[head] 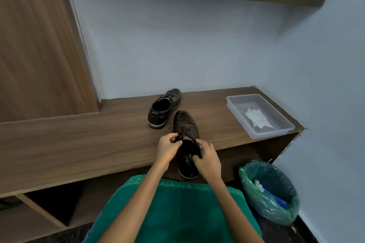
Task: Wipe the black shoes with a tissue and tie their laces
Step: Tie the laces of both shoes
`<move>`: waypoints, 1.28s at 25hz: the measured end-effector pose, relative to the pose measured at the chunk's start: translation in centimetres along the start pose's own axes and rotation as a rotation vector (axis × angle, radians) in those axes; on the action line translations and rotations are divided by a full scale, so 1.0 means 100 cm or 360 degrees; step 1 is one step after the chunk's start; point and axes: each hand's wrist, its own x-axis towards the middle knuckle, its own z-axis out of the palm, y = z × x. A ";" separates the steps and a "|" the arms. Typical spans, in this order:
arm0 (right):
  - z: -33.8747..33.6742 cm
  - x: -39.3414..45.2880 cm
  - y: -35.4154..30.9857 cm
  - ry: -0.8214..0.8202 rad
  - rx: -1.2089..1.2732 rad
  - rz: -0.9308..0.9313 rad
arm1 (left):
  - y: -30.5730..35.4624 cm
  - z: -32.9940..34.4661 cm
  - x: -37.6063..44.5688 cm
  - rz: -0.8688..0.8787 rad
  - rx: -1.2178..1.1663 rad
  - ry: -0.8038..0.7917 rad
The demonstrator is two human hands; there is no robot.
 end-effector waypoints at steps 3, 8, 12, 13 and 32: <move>0.005 0.007 -0.002 0.0096 0.0059 0.0017 | -0.001 0.002 0.005 -0.0002 -0.0018 0.0083; 0.001 0.031 -0.003 0.0029 0.0275 0.0077 | 0.002 0.001 0.013 -0.0062 -0.0419 0.0031; 0.003 0.056 -0.007 0.0041 0.0334 0.0130 | 0.015 -0.001 0.025 -0.0131 -0.0424 0.0070; 0.003 0.059 -0.008 0.0059 0.0368 0.0151 | 0.018 -0.003 0.029 -0.0171 -0.0451 0.0067; -0.023 0.082 0.011 0.0401 0.1274 0.0562 | 0.016 -0.018 0.039 -0.0359 -0.1080 -0.0077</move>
